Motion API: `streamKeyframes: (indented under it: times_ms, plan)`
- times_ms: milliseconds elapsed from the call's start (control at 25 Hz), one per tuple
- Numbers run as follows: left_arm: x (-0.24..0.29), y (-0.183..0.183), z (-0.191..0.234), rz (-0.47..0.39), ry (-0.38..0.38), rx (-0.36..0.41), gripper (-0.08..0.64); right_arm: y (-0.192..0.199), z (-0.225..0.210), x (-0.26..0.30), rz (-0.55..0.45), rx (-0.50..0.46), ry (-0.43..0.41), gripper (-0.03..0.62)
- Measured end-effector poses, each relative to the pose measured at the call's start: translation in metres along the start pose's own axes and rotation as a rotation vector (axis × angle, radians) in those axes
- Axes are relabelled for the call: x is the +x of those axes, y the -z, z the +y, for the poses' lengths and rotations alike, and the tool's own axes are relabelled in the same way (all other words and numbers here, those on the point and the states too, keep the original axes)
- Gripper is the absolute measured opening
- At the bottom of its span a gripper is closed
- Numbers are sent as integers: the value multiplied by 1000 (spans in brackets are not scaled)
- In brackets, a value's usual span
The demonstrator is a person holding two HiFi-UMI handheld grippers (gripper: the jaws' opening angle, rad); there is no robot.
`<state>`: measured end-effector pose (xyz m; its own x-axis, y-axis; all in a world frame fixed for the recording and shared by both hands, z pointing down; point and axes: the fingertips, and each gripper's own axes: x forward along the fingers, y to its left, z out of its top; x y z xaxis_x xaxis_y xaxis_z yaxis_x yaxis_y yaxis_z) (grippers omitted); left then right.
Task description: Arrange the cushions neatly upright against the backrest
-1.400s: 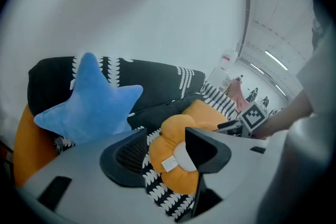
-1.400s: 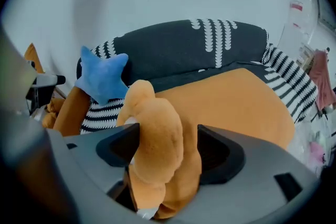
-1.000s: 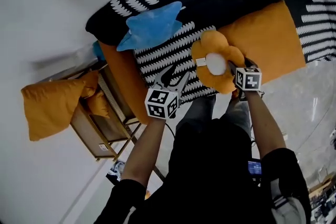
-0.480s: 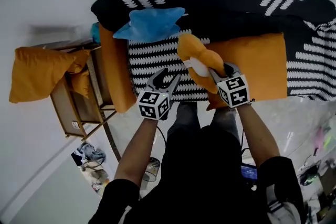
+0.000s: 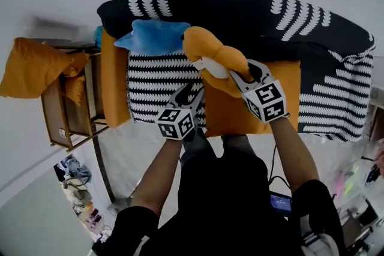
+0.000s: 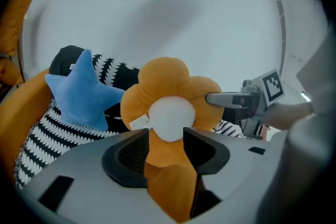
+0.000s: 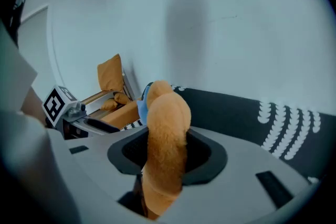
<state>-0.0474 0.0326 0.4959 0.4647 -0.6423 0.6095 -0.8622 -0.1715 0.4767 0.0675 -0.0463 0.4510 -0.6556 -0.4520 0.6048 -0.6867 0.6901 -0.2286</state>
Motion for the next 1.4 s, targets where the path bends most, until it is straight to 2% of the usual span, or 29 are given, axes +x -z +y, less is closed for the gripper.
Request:
streamKeyframes:
  times_ms: [160,280,400,480,600,680,880,1000,1080,1240,1320,1400]
  plan:
    - [0,-8,4,-38,-36,-31,218,-14,-33,15,38,-152,5,169]
    - [4,-6,19,-28,-56,-15,214,-12,-51,40,76,-255,-7,171]
    - [15,3,29,-4,-44,-34,213,-5,-64,65,125,-344,-7,172]
    - [19,10,37,24,-29,-20,213,8,-70,83,173,-415,-9,173]
    - [20,20,47,65,-1,-15,213,31,-73,105,273,-538,-44,176]
    - [21,25,52,92,18,-18,211,38,-72,117,327,-588,-67,181]
    - [37,16,68,123,23,52,210,39,-79,148,380,-613,-57,186]
    - [43,9,71,124,48,55,211,34,-85,158,397,-624,-32,194]
    - [42,6,77,132,59,54,211,27,-85,166,402,-637,-15,223]
    - [47,4,79,143,67,50,211,14,-102,172,377,-678,86,293]
    - [49,6,77,143,72,41,211,12,-112,169,352,-660,136,340]
    - [48,8,77,144,89,34,210,6,-116,162,318,-618,185,345]
